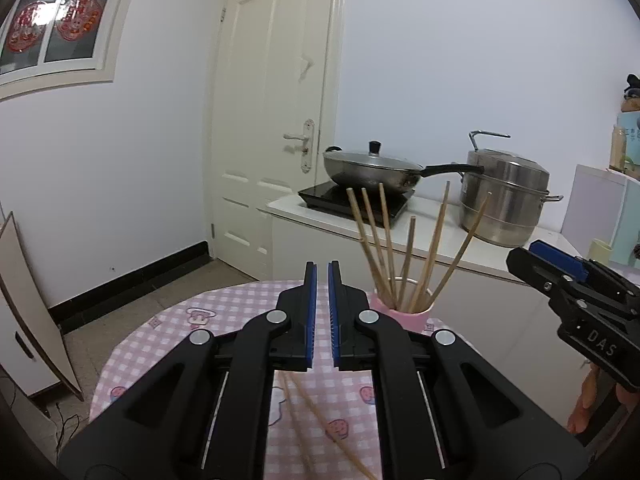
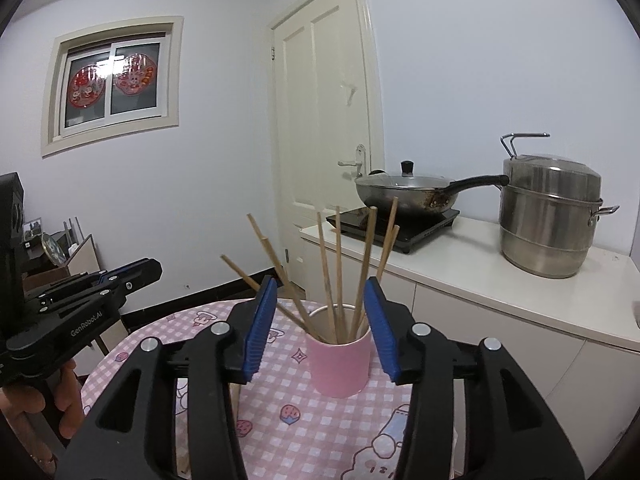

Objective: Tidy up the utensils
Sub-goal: 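Withdraw both open grippers from the cup back over the last chopsticks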

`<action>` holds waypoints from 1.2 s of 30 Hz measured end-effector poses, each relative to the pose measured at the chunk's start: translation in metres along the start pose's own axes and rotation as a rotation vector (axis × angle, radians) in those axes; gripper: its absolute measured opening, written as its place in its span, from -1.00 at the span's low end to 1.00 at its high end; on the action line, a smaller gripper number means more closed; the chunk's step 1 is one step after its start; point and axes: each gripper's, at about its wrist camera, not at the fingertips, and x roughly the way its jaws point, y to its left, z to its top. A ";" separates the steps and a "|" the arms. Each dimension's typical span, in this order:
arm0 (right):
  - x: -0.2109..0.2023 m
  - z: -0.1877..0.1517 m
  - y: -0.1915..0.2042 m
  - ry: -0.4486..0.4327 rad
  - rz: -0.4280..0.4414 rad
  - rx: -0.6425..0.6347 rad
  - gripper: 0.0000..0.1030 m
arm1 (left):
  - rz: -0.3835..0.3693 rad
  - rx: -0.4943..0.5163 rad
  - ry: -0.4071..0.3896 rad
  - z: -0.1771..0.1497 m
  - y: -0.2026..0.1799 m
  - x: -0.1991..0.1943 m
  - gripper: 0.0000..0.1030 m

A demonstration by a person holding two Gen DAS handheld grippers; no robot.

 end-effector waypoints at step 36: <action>0.038 -0.069 0.072 0.200 0.090 -0.080 0.00 | 0.114 -0.013 0.105 -0.072 0.068 -0.016 0.60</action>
